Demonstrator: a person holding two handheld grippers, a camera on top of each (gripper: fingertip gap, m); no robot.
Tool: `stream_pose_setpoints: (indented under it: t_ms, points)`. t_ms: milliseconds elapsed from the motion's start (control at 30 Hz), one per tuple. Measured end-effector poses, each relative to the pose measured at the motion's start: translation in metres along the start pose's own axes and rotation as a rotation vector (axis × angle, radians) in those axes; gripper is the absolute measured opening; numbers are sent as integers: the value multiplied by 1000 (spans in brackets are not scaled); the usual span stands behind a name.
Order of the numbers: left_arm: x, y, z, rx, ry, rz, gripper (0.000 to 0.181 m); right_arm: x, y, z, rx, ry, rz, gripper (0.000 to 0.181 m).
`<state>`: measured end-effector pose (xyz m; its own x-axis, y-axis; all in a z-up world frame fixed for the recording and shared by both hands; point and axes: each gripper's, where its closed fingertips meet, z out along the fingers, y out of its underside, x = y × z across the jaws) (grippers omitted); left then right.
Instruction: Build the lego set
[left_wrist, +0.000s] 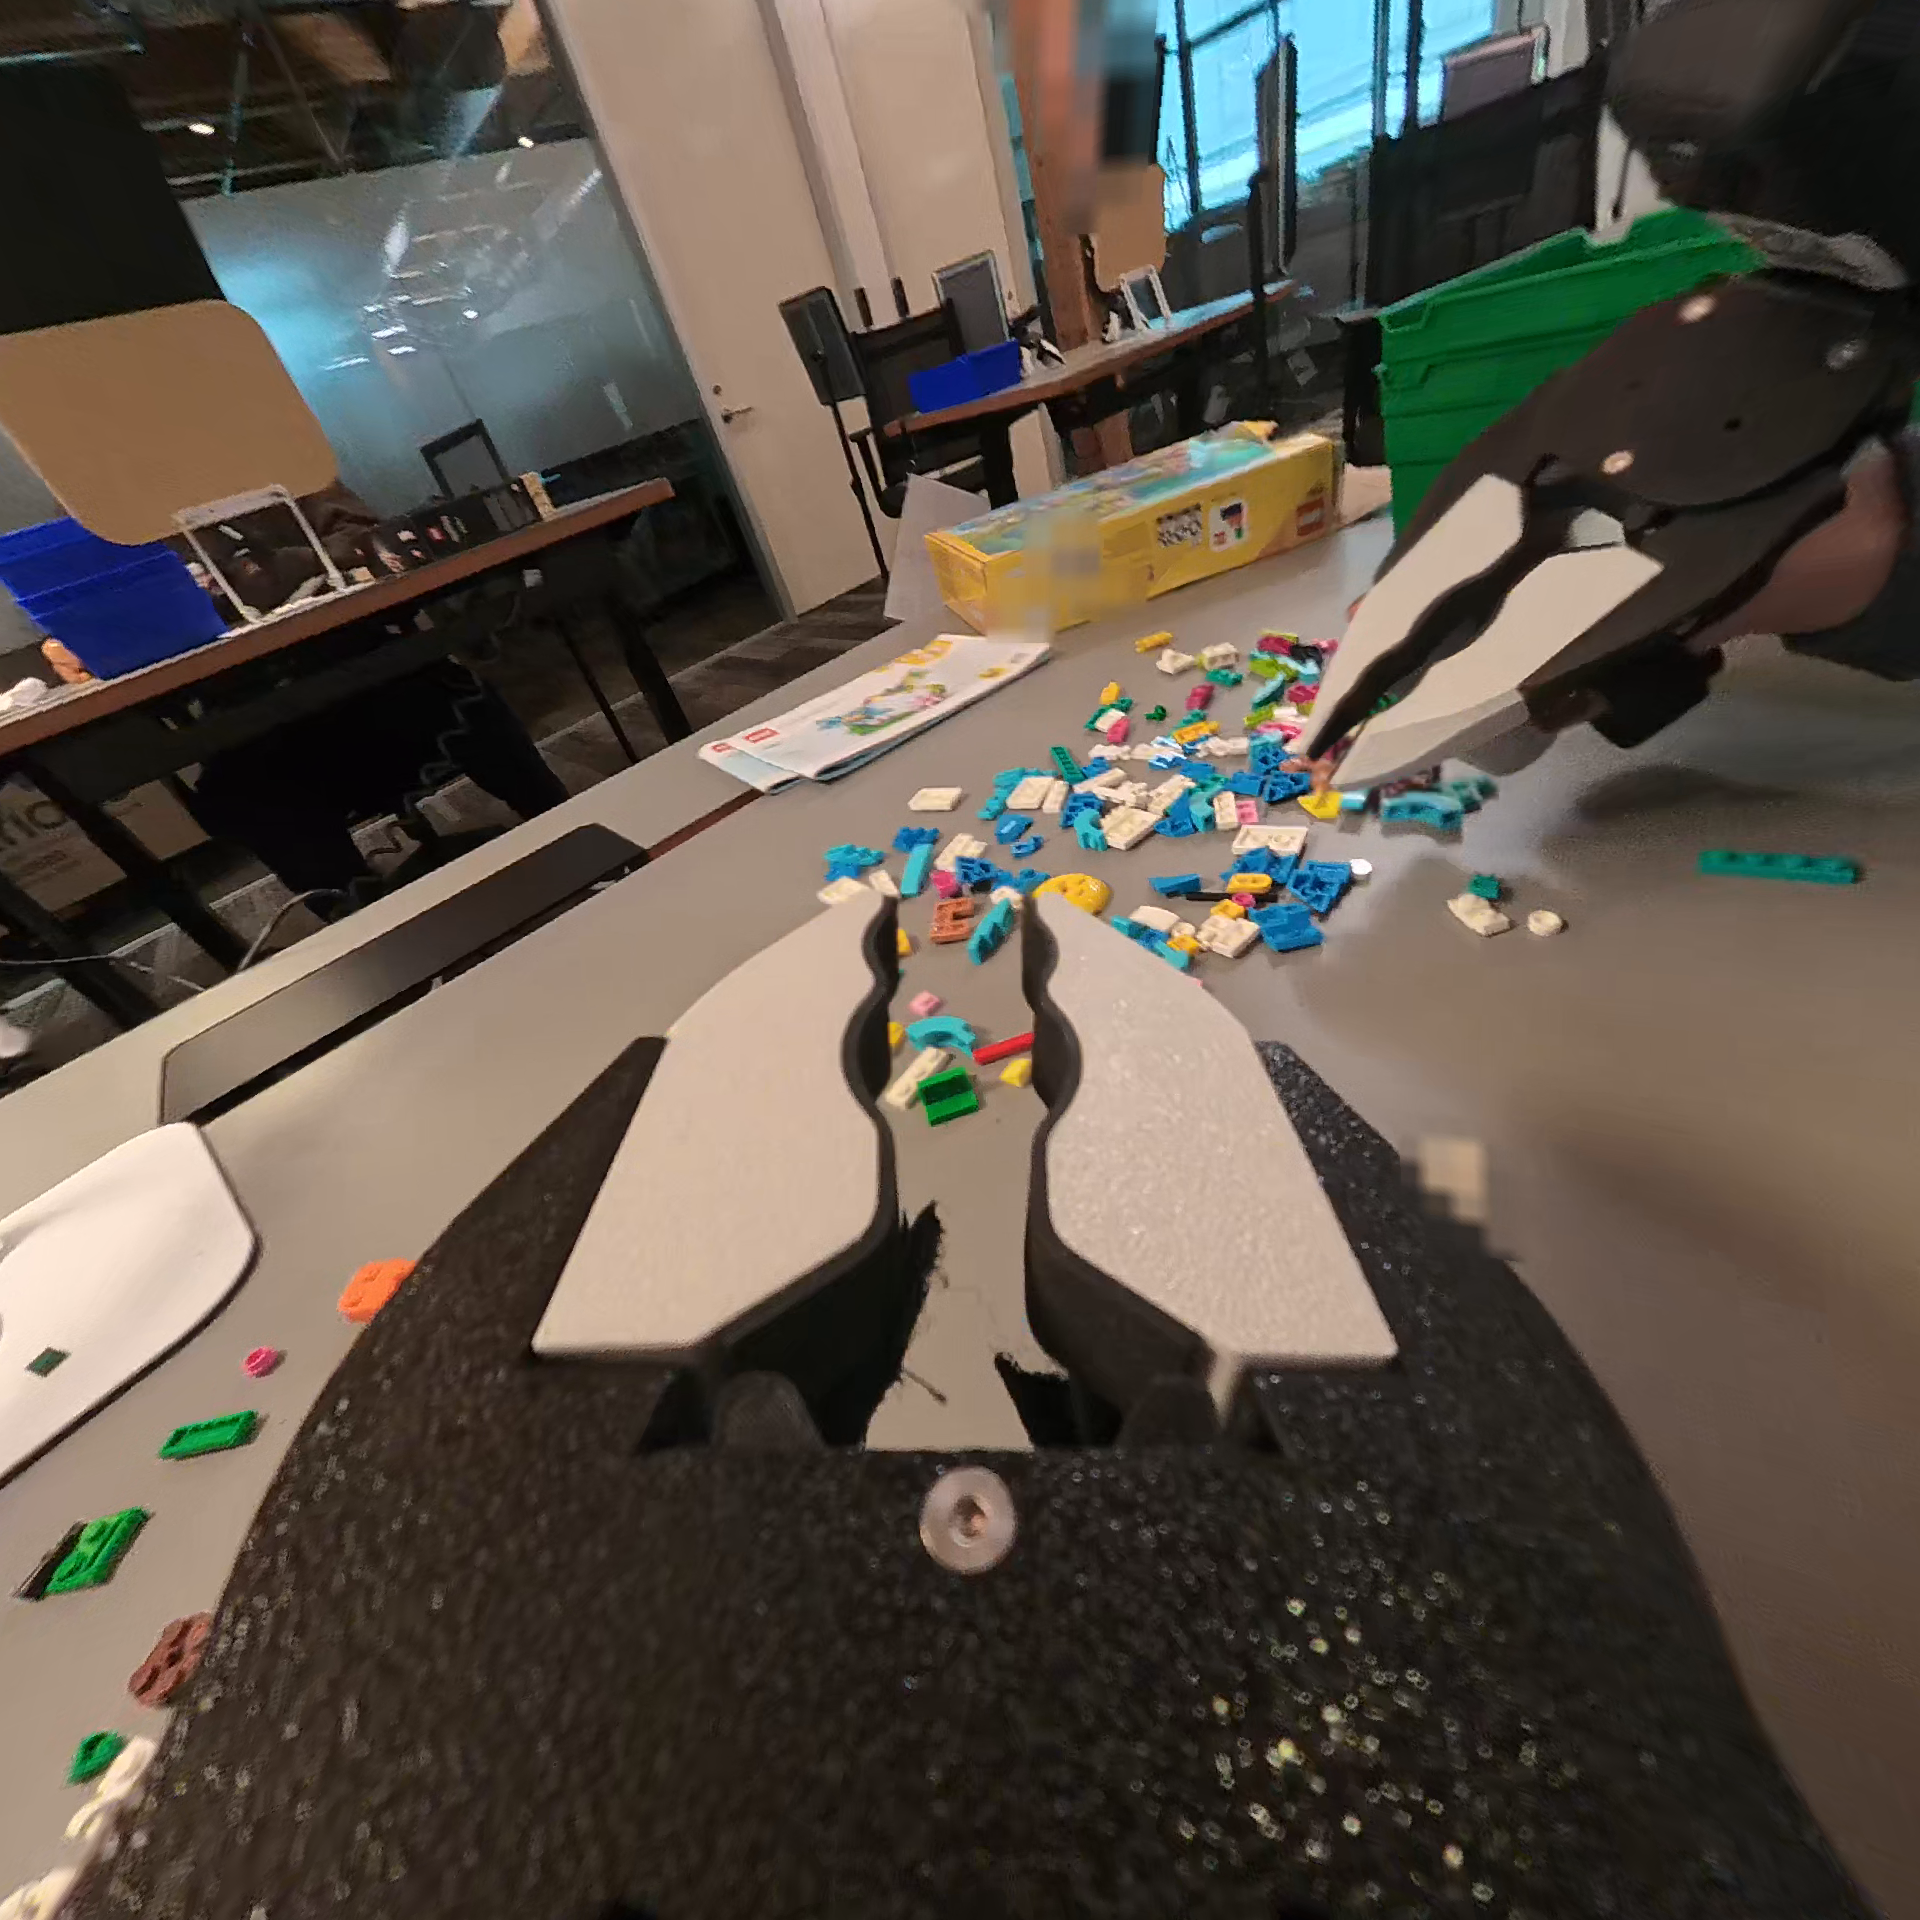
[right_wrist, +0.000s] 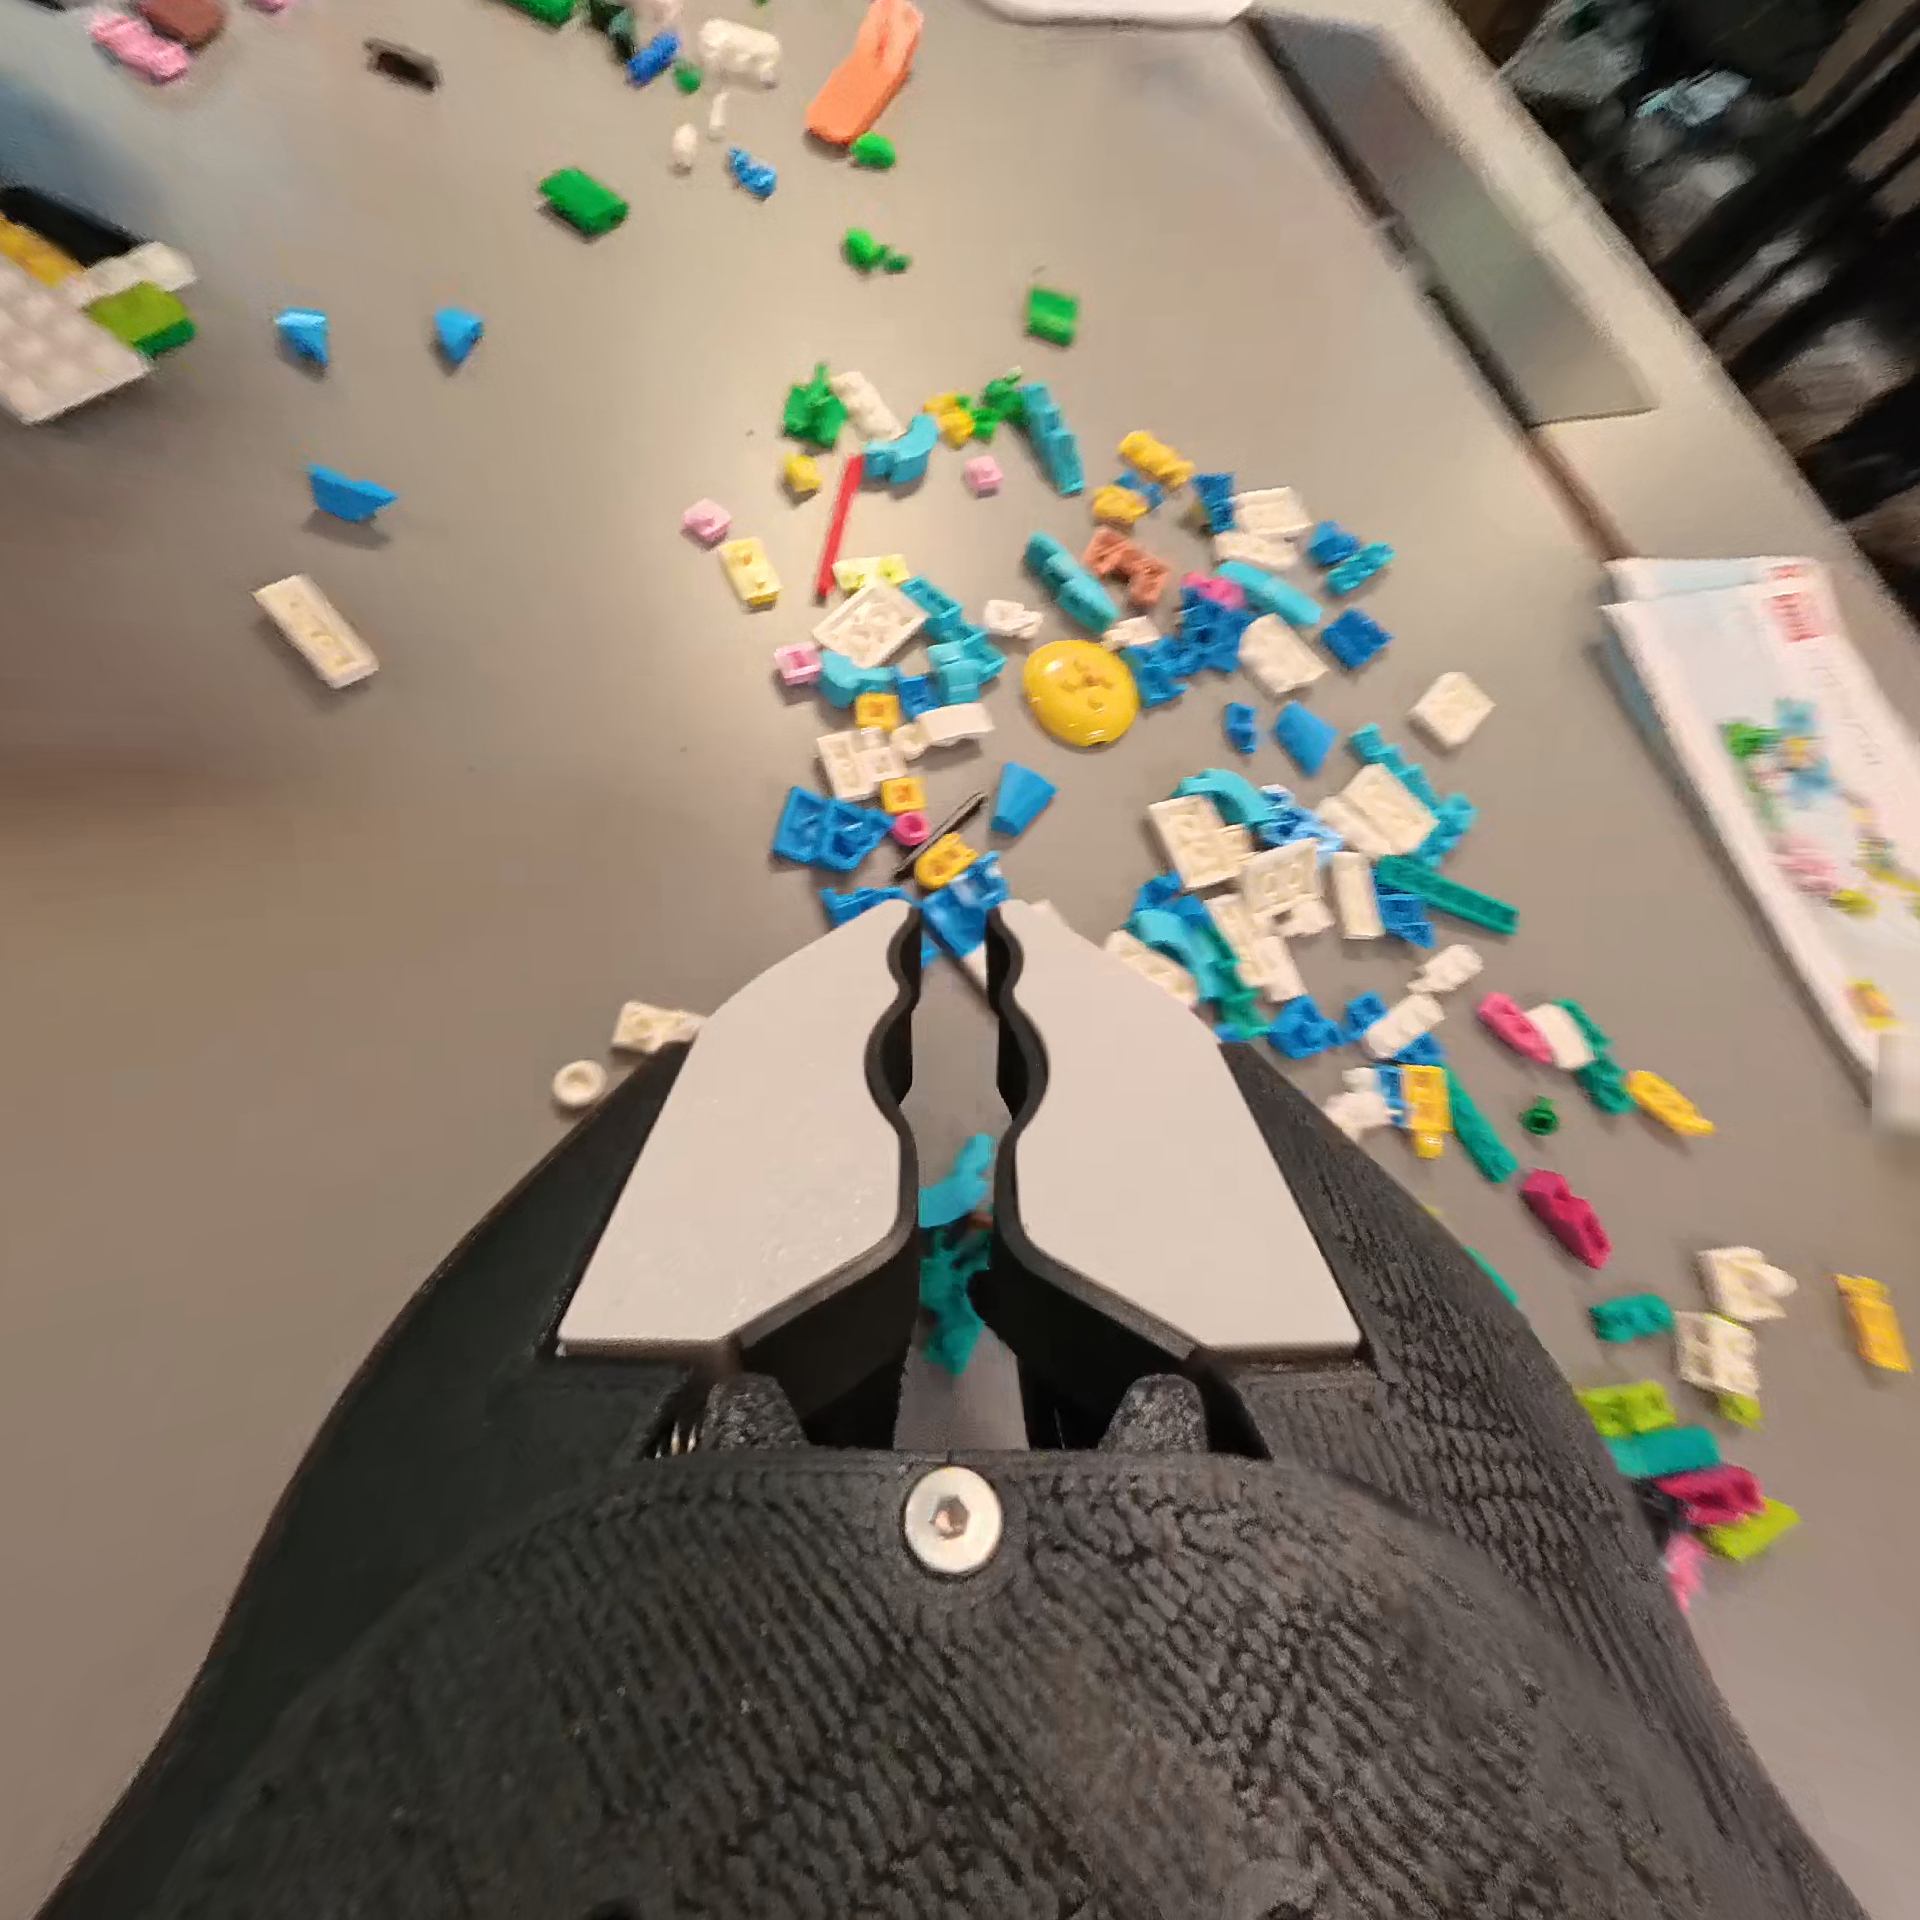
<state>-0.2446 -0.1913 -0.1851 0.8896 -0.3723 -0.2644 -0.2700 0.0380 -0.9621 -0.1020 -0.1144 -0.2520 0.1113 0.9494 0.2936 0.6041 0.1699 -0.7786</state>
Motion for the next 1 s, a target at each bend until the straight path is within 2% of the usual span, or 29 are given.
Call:
stream_pose_setpoints:
  t_ms: [33,133,267,400,533,667,767,900,1000]
  points:
    - [-5,-2,-2,18,-24,-18,22,11,-5,-4,36,69,4,10]
    - [-28,-7,-13,79,-116,-106,22,50,-16,-25,167,319,42,10]
    - [-60,-2,-30,106,-238,-209,22,97,-7,-65,285,624,125,8]
    - [-73,3,-37,126,-276,-302,21,123,13,-90,296,782,207,7]
    - [-73,3,-37,125,-277,-296,19,139,27,-118,322,930,226,5]
    - [-72,2,-37,122,-289,-257,19,142,39,-131,395,1014,241,4]
    - [-79,3,-43,107,-343,-212,19,140,43,-126,345,1035,194,3]
    - [-94,5,-55,70,-443,-104,17,132,34,-121,365,1003,122,2]
    - [-97,4,-60,83,-464,-94,15,130,33,-115,352,979,102,2]
